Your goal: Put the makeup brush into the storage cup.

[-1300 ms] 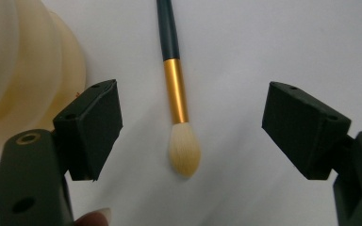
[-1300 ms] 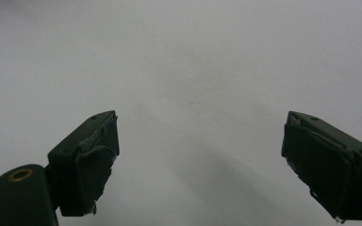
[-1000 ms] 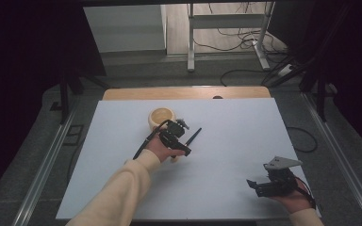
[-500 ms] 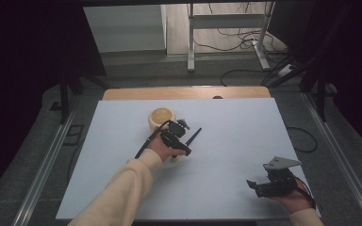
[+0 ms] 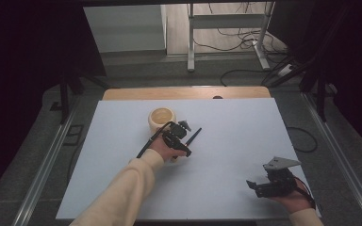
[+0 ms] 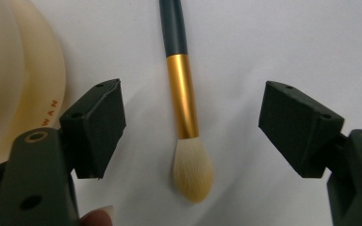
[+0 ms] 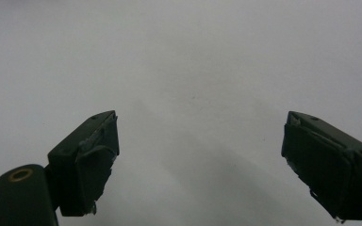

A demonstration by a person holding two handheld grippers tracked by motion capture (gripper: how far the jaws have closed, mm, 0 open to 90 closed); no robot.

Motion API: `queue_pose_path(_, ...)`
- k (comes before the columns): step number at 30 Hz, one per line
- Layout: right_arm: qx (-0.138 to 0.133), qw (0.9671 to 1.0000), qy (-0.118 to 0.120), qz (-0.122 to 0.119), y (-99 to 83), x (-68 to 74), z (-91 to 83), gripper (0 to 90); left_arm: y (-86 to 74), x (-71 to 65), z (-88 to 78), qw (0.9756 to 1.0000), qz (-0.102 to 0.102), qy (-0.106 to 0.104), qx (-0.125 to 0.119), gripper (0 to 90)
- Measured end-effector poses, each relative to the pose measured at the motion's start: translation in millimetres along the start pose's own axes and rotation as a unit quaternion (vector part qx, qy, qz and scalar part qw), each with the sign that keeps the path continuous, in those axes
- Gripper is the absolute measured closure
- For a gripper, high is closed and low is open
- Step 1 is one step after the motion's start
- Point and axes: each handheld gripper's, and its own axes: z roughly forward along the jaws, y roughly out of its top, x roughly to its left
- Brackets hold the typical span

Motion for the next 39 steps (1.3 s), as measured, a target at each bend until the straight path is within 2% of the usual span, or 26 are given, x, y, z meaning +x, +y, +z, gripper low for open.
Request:
queue_pose_path(6, 0.001, 1.0000, 0.000, 0.000, -0.1, -0.2, 0.3, 12.4, 0.7, 1.4, 4.9, 1.0000, 0.000, -0.004, 0.007, 28.2)
queue_pose_path(11, 0.004, 1.0000, 0.001, 0.000, -0.3, -0.1, 1.0, 12.5, 1.1, 2.4, 7.1, 0.9999, 0.006, -0.007, 0.014, 35.5)
queue_pose_path(14, 0.004, 1.0000, 0.001, 0.000, -0.3, -0.1, 1.0, 12.4, 1.0, 2.1, 8.7, 0.9998, 0.012, -0.002, 0.017, 39.4)
queue_pose_path(20, 0.008, 1.0000, -0.002, 0.000, -0.3, 0.1, 1.5, 12.5, 1.3, 1.3, 9.4, 0.9998, 0.013, -0.002, 0.018, 48.2)
queue_pose_path(29, 0.009, 0.9999, -0.005, 0.000, -0.4, -0.6, 1.3, 12.5, 1.4, 2.3, 12.0, 0.9996, 0.014, 0.012, 0.022, 60.8)
queue_pose_path(33, 0.008, 1.0000, -0.006, 0.000, -0.3, -0.6, 1.1, 12.5, 1.6, 1.5, 12.0, 0.9995, 0.015, 0.014, 0.022, 63.4)
queue_pose_path(36, 0.004, 1.0000, -0.008, -0.003, 0.6, -0.2, 0.0, 12.5, 2.6, -1.3, 12.0, 0.9993, 0.022, 0.015, 0.025, 69.4)
queue_pose_path(39, 0.005, 0.9999, -0.010, -0.003, 0.6, -0.2, 0.2, 12.5, 3.5, -2.4, 12.0, 0.9993, 0.019, 0.010, 0.030, 74.6)
